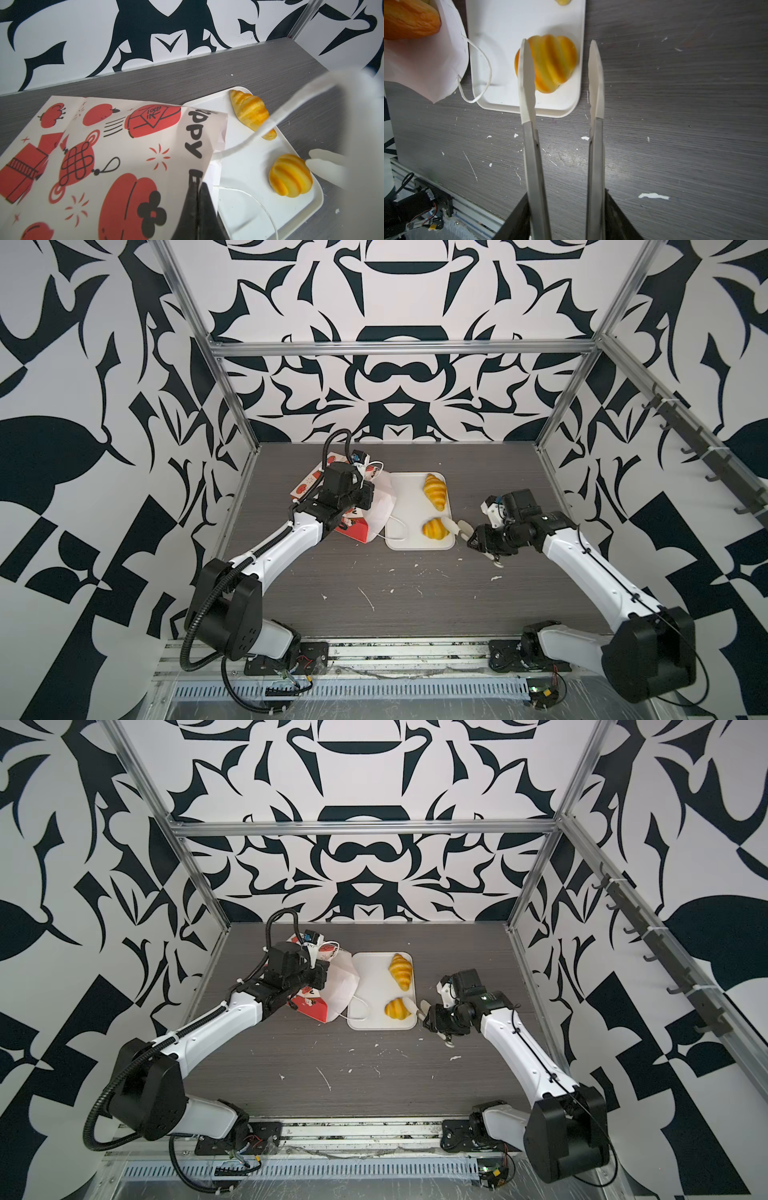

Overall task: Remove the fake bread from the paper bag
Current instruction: 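Lower the yellow bread onto the tray and open the tongs, then move the open tongs back into the bag mouth with the right gripper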

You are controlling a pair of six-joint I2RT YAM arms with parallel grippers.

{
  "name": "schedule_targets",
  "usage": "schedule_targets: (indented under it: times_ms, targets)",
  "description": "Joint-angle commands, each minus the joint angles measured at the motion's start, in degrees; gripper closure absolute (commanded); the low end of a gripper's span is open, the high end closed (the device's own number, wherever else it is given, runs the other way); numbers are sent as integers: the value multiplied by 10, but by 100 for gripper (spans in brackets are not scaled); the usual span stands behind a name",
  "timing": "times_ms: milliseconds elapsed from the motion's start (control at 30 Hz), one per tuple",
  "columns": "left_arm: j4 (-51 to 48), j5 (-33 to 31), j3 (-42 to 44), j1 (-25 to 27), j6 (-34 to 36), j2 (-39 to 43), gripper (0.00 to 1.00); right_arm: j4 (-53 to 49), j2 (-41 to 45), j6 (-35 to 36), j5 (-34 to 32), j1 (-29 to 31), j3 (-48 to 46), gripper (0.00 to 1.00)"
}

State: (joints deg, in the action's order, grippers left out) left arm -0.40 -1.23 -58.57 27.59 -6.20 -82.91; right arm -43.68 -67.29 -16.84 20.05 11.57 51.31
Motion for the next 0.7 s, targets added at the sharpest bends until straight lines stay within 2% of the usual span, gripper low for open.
schedule_targets:
  times_ms: [0,167,267,333,400,500,667]
  targets:
    - [8,8,2,-3,-7,1,100,-7,32,-7,-17,-3,31,48]
    - [2,9,-8,-3,-5,1,100,30,54,-24,48,2,31,50]
    - [-7,7,-14,-2,1,1,100,77,69,-29,85,35,24,51]
    - [-15,6,-18,-2,7,1,100,96,75,-25,84,72,28,53]
    - [-28,5,-25,-2,14,4,100,122,80,-25,59,134,35,53]
    - [-45,5,-35,-3,25,7,100,158,56,-32,48,199,46,53]
    - [-92,12,-55,-3,61,17,100,237,-34,-43,34,243,49,53]
